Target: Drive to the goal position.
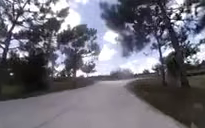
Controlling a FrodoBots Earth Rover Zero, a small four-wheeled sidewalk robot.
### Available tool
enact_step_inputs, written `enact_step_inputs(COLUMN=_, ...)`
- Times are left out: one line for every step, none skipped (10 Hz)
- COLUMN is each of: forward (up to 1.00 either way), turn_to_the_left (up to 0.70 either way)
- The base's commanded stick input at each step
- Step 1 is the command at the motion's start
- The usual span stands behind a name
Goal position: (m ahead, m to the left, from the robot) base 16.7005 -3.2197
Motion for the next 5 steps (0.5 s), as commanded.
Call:
enact_step_inputs(forward=0.85, turn_to_the_left=0.0)
enact_step_inputs(forward=0.85, turn_to_the_left=0.0)
enact_step_inputs(forward=0.85, turn_to_the_left=0.0)
enact_step_inputs(forward=0.85, turn_to_the_left=0.0)
enact_step_inputs(forward=0.85, turn_to_the_left=0.0)
